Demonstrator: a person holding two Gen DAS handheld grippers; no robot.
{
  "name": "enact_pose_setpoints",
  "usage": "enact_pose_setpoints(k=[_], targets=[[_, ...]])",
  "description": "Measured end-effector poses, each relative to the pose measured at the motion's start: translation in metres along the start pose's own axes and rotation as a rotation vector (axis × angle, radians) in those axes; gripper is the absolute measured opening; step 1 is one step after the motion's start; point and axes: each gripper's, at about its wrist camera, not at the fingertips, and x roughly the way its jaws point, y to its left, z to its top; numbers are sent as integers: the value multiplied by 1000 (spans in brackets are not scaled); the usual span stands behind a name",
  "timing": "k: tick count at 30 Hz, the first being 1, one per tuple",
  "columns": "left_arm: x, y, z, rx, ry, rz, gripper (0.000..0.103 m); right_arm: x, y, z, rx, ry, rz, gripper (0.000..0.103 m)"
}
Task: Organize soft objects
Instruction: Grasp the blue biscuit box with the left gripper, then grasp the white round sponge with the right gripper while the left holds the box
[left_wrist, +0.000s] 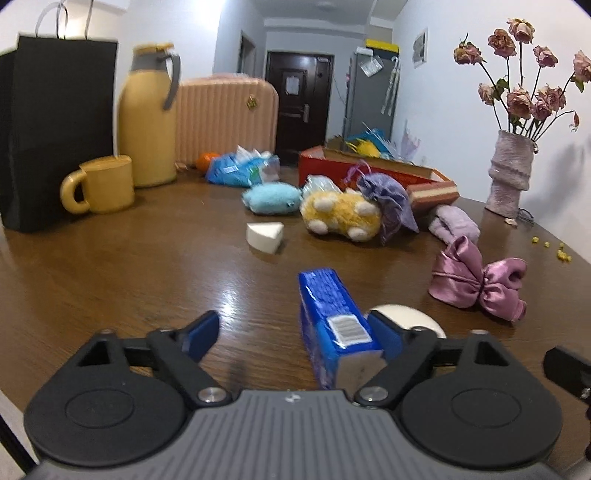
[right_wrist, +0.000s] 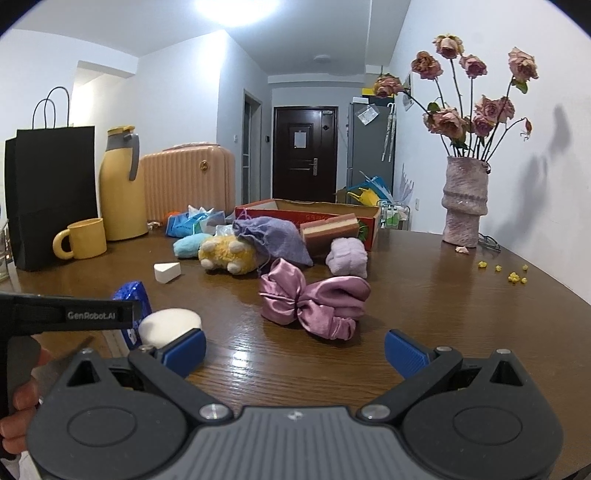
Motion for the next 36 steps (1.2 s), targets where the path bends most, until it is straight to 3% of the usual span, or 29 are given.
enact_pose_setpoints(k=[2, 4, 6, 15, 36], targets=[[2, 3, 0, -19, 10, -45, 64, 2, 2, 0, -6, 4, 2, 103], [0, 3, 0, -19, 4, -73, 40, 3, 3, -1, -8, 6, 6, 103], [-2, 2, 0, -4, -3, -84, 26, 4, 3, -1, -10, 10, 7, 103], [-7, 7, -1, 4, -20, -85, 25, 10, 7, -2, -15, 23, 22, 103], [-27, 45, 0, 65, -124, 25, 25, 37, 53, 10, -55, 43, 94, 103]])
